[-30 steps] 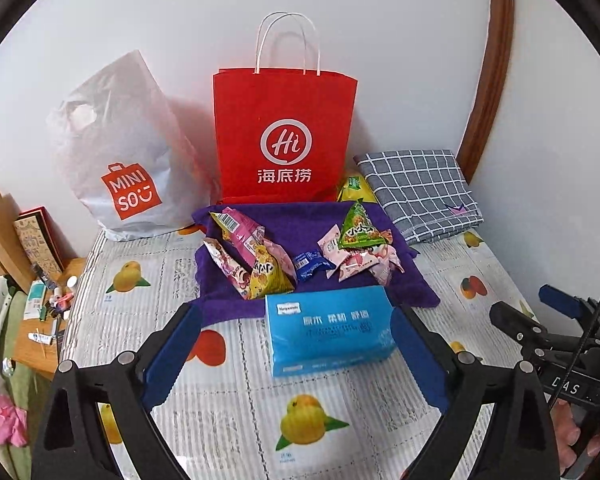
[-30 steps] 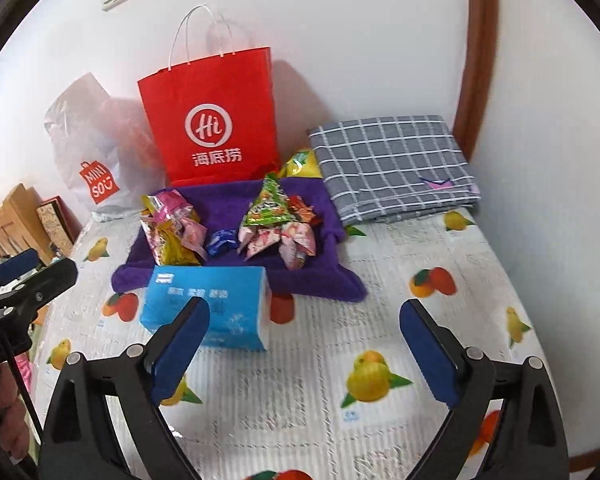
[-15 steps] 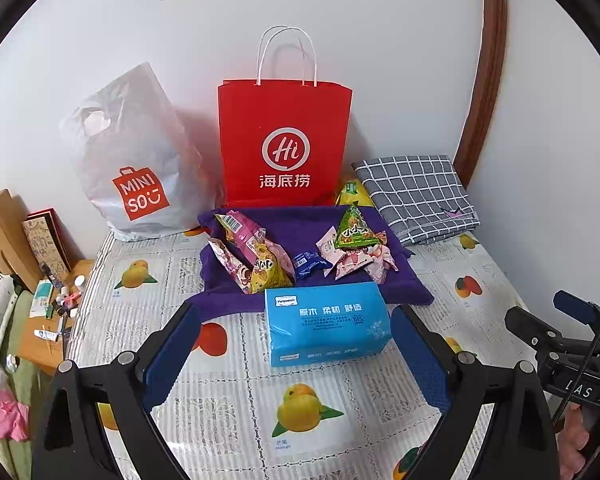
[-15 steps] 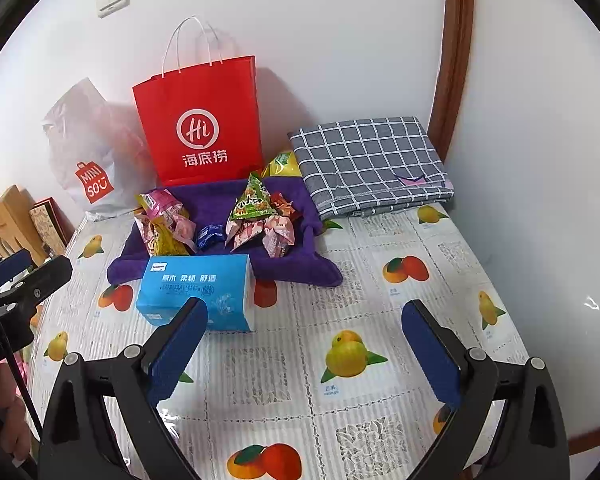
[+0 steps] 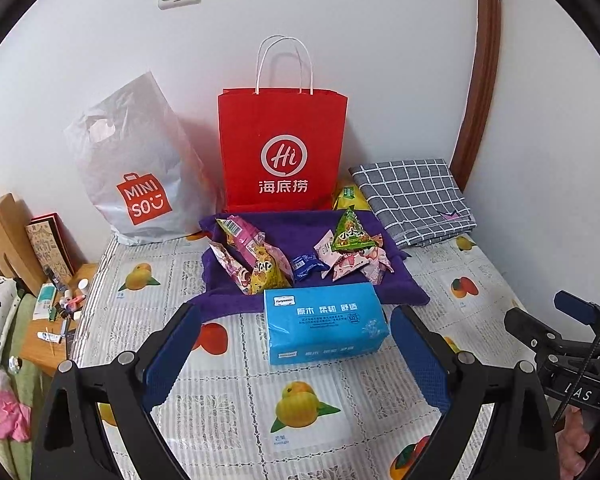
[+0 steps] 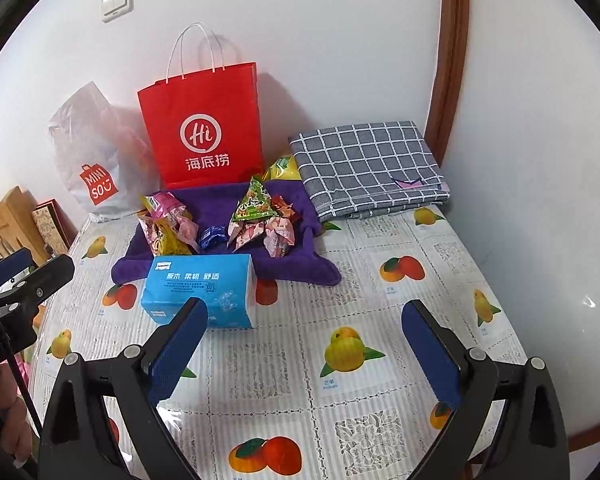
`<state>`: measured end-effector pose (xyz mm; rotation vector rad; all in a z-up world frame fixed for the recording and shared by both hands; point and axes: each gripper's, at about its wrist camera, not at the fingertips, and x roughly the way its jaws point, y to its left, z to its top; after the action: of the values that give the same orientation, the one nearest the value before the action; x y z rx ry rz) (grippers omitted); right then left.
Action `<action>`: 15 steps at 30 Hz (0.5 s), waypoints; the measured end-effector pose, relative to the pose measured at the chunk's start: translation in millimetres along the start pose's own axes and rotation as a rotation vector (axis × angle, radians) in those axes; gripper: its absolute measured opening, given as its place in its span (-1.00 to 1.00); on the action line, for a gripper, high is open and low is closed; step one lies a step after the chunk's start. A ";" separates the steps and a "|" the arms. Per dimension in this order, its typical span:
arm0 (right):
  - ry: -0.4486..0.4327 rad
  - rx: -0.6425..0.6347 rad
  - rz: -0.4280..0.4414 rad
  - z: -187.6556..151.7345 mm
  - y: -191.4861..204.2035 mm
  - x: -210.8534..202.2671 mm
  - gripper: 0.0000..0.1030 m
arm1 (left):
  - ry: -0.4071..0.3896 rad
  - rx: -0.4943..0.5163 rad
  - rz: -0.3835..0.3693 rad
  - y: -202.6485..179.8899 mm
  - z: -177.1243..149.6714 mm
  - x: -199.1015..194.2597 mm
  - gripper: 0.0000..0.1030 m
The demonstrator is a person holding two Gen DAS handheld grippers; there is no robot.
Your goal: Organize snacks
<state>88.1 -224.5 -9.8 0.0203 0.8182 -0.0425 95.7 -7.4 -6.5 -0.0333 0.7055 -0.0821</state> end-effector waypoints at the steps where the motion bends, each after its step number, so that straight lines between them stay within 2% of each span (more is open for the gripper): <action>1: -0.003 -0.001 -0.001 -0.3 0.2 -1.3 0.88 | 0.001 -0.001 -0.001 0.3 0.1 -0.4 0.87; 15: -0.016 0.003 -0.004 -1.1 1.2 -9.7 0.88 | -0.001 -0.003 -0.004 0.7 -2.1 -5.4 0.87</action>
<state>80.7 -223.0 -3.5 0.0207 0.8020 -0.0477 90.3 -6.3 -4.7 -0.0372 0.7049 -0.0845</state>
